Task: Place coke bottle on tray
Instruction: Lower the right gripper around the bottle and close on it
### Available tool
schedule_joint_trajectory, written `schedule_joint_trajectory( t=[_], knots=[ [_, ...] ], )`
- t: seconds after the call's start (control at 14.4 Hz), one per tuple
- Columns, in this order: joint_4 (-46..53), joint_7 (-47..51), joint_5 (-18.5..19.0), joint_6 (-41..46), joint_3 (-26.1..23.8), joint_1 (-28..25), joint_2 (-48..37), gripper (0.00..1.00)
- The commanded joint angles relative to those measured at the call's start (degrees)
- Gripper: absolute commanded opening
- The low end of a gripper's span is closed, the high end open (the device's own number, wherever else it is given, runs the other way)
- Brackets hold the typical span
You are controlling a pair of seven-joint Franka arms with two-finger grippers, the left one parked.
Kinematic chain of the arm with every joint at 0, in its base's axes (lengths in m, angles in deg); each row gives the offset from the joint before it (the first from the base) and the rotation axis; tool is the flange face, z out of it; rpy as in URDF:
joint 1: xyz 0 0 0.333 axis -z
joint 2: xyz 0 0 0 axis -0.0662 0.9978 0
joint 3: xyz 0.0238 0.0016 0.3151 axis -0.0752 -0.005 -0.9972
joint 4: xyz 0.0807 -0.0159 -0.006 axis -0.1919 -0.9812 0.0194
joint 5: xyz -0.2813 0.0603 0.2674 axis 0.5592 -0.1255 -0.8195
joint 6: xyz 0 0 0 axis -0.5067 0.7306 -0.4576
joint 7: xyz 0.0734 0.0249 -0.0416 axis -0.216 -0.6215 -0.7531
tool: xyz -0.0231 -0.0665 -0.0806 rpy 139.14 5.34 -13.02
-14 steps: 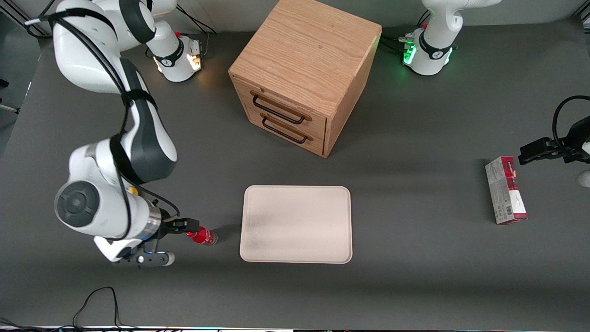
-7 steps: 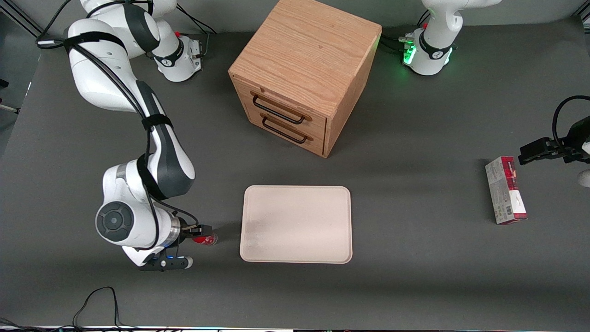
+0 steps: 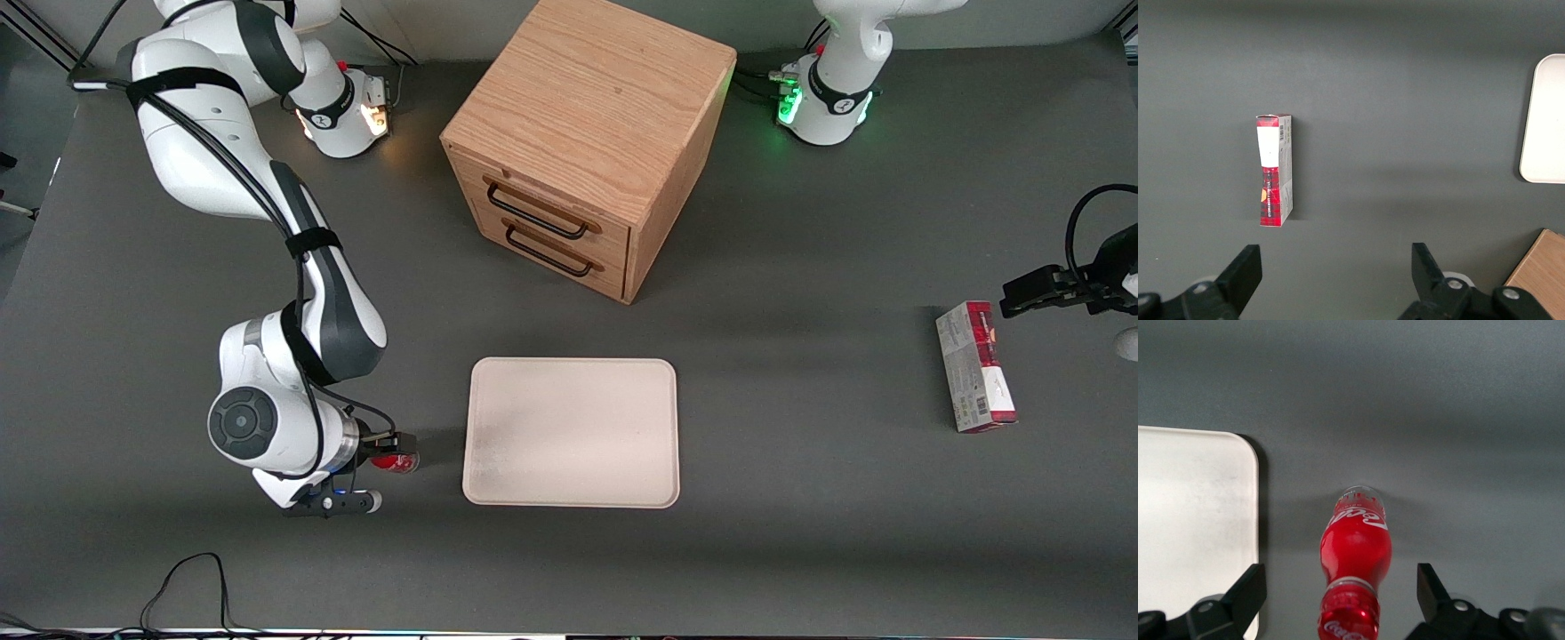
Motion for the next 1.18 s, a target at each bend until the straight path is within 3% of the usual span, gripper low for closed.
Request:
schedule_joint_trajectory(
  t=[0.0, 0.07, 0.14, 0.21, 0.28, 0.56, 0.63, 0.91, 1.11],
  knots=[
    [-4.95, 0.86, 0.19, -1.82, 0.00, 0.06, -3.81, 1.00],
    [-4.95, 0.86, 0.19, -1.82, 0.00, 0.15, -3.81, 1.00],
    [-4.95, 0.86, 0.19, -1.82, 0.00, 0.15, -3.81, 0.90],
    [-4.86, 0.86, 0.28, -1.82, 0.00, 0.15, -3.81, 0.67],
    [-4.86, 0.86, 0.28, -1.82, 0.00, 0.15, -3.81, 0.38],
    [-4.78, 0.86, 0.54, -1.90, 0.00, 0.15, -3.64, 0.04],
    [-4.78, 0.86, 0.63, -1.90, 0.09, 0.15, -3.64, 0.00],
    [-3.55, 0.95, 0.54, -1.82, 0.18, 0.24, -3.90, 0.00],
    [1.19, 0.95, 0.63, 4.49, 0.26, 0.15, -6.79, 0.00]
  ],
)
